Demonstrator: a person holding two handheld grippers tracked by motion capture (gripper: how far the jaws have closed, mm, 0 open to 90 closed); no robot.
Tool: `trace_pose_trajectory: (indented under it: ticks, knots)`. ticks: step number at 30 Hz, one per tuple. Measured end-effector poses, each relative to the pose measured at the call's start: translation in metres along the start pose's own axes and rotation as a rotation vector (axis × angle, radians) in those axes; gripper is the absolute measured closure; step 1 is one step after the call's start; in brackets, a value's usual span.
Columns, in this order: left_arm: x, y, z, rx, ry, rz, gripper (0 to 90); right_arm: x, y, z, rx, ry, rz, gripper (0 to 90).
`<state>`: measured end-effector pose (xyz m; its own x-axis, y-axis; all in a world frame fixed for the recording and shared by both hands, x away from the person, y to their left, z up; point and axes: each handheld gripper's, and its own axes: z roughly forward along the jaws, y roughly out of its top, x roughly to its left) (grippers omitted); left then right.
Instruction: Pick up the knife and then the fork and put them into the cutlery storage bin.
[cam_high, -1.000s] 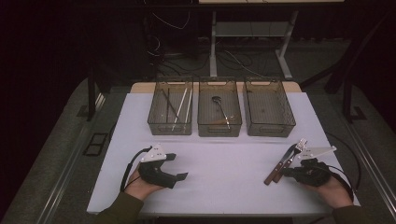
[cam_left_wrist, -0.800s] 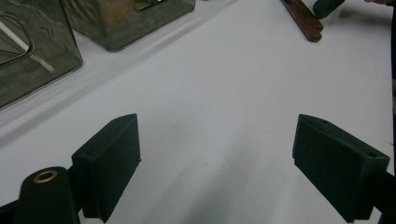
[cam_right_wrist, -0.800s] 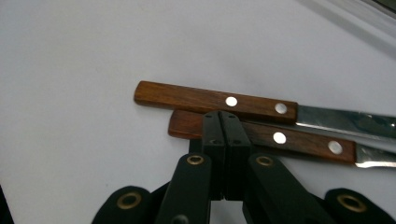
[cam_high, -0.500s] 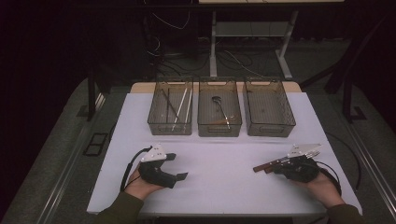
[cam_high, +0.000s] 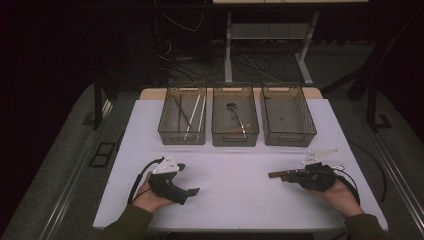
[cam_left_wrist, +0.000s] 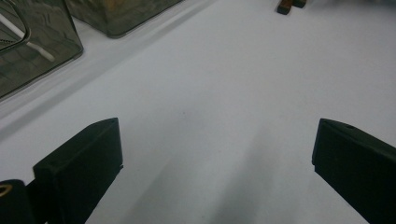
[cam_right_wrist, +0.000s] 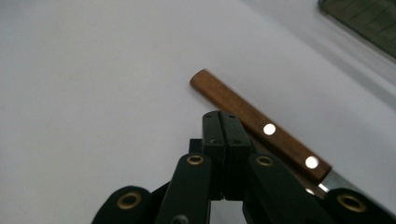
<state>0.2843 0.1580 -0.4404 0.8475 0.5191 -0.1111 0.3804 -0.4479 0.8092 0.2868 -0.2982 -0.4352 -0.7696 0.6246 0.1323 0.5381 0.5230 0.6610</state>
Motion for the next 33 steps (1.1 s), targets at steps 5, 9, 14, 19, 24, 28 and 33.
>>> trace_pose_trajectory:
  ticks: [5,9,14,19,24,28,33]
  knots:
    - [-0.001,0.000,0.000,0.000,-0.001,0.003,0.0,-0.001,-0.003,0.009,0.044,-0.018,-0.012,90.0]
    - [0.000,0.000,0.001,0.000,-0.006,0.004,0.0,-0.004,0.001,0.011,0.021,-0.022,-0.003,90.0]
    - [-0.001,-0.001,0.002,0.001,-0.010,0.009,0.0,-0.009,0.006,0.015,0.007,-0.038,0.004,90.0]
    - [-0.002,-0.001,0.003,0.001,-0.016,0.016,0.0,-0.013,0.013,0.024,-0.002,-0.062,-0.009,90.0]
    - [-0.002,-0.001,0.004,0.003,-0.024,0.021,0.0,-0.019,0.020,0.030,-0.006,-0.085,0.006,90.0]
    - [-0.003,-0.001,0.006,0.006,-0.030,0.029,0.0,-0.024,0.026,0.035,-0.001,-0.117,0.012,90.0]
    - [-0.002,-0.002,0.006,0.002,-0.036,0.032,0.0,-0.031,0.033,0.041,0.000,-0.152,0.030,90.0]
